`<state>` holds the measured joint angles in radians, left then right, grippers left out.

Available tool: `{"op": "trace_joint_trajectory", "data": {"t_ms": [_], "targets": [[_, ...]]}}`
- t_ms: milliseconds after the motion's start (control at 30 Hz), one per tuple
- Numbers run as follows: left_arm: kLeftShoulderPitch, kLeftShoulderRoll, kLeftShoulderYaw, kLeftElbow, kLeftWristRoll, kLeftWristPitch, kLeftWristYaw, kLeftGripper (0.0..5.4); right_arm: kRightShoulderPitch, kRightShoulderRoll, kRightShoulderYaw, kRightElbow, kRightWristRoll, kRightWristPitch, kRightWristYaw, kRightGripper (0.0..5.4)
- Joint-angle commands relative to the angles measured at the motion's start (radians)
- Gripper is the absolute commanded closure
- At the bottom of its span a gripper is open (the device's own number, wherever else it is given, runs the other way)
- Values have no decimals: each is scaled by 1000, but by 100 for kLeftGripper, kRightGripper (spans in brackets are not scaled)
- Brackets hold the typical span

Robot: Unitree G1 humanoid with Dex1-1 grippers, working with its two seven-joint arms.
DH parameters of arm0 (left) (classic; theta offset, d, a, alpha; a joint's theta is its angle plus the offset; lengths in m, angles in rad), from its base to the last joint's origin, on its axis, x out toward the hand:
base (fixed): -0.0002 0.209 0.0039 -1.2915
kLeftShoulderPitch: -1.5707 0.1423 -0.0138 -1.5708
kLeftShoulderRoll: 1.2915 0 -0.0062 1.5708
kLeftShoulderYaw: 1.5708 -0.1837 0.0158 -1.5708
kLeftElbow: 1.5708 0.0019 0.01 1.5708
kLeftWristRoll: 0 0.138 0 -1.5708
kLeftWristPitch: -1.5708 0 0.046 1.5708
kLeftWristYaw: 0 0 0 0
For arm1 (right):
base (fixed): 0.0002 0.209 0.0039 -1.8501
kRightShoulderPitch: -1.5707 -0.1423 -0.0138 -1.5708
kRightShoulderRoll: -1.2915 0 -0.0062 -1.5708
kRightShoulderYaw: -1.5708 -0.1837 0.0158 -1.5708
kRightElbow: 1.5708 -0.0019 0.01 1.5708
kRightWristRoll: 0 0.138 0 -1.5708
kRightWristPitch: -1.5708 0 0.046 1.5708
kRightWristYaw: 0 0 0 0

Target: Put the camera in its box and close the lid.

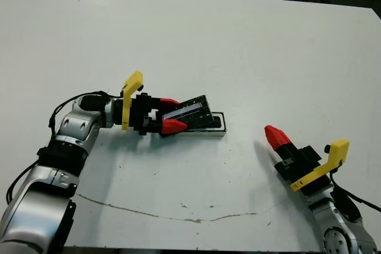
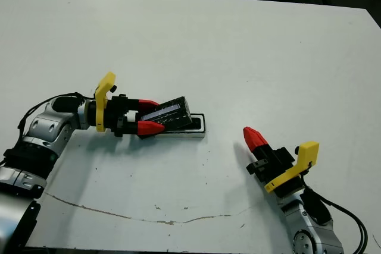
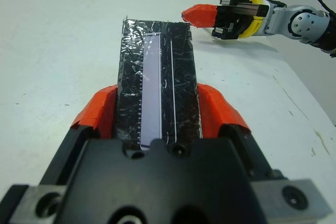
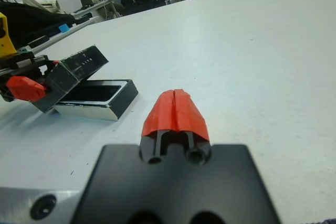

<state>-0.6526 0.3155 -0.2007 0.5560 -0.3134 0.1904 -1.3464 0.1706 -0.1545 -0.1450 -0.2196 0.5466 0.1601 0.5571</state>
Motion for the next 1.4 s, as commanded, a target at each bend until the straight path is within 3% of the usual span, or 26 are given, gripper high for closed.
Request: {"op": "trace_joint_trajectory", "data": {"t_ms": [33,300,700,933,1267,1400], "targets": [[32,-74,-78,36,36,10,-39,226,15,-7,-6,9,-2,-7,-1,540],[28,-98,-94,58,59,-49,-37,226,16,-6,-4,5,4,0,-1,540],[33,-92,-112,33,60,-11,-56,226,19,-5,6,-5,-15,-11,-12,540],[11,-123,-143,96,105,-67,-33,226,24,-7,4,-9,-13,-2,-18,540],[-37,-205,-148,216,112,-51,-33,226,23,-7,4,-12,-7,8,-22,540],[-53,-236,-148,254,122,-103,-36,226,22,-7,3,-12,-3,11,-22,540]]}}
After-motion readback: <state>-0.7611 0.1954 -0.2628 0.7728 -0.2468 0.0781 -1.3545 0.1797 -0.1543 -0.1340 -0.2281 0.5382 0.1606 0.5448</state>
